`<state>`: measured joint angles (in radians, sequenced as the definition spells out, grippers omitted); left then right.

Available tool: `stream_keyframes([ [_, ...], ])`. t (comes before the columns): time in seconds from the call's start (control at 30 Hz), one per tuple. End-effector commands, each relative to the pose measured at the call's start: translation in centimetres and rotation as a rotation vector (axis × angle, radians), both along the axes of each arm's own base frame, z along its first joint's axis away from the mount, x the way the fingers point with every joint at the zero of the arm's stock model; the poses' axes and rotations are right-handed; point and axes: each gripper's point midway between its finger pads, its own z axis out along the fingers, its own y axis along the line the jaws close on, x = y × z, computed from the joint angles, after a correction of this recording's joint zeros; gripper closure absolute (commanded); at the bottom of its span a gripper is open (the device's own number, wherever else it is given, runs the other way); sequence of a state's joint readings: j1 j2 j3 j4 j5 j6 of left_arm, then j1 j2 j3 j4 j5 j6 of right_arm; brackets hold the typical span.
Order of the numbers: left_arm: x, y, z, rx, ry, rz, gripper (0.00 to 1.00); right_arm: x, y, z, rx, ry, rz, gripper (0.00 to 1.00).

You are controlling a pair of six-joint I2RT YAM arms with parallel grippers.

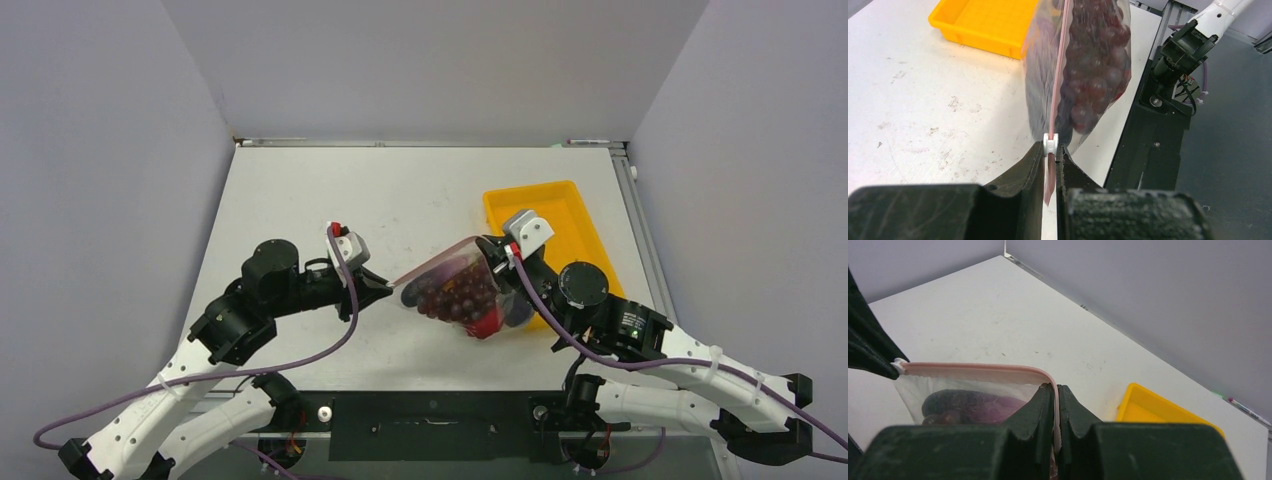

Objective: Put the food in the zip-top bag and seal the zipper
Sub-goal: Zip the zipper food storage bag.

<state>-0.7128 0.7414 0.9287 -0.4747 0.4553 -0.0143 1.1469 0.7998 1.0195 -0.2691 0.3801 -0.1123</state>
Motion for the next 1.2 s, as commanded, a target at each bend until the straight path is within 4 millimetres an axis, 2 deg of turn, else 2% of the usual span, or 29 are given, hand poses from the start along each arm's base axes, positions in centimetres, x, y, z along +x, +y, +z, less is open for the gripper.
stream_keyframes([
  [0.0, -0.4, 1.3, -0.4, 0.037, 0.032, 0.047, 1.0, 1.8, -4.8, 6.1, 0.227, -0.098, -0.242, 0.95],
  [0.3, -0.3, 2.1, -0.1, 0.036, 0.022, 0.097, 1.0, 2.4, -6.9, 6.8, 0.289, -0.098, -0.36, 0.95],
  [0.47, 0.3, 2.4, 0.1, 0.025, 0.012, 0.133, 0.99, 2.5, -6.5, 6.9, 0.285, -0.095, -0.349, 0.95],
  [0.53, 0.5, 2.4, 0.4, 0.017, 0.007, 0.142, 0.91, 2.5, -6.3, 6.9, 0.281, -0.094, -0.34, 0.95],
  [0.6, 0.7, 2.4, 0.7, 0.014, 0.002, 0.151, 0.89, 2.5, -6.1, 6.8, 0.275, -0.093, -0.337, 0.95],
  [0.9, 1.8, 3.6, 0.6, 0.025, -0.012, 0.249, 0.66, 2.2, -6.7, 6.9, 0.285, -0.092, -0.338, 0.95],
  [1.17, 2.4, 4.2, 1.3, 0.006, -0.024, 0.305, 0.49, 2.3, -5.9, 7.3, 0.298, -0.1, -0.317, 0.95],
])
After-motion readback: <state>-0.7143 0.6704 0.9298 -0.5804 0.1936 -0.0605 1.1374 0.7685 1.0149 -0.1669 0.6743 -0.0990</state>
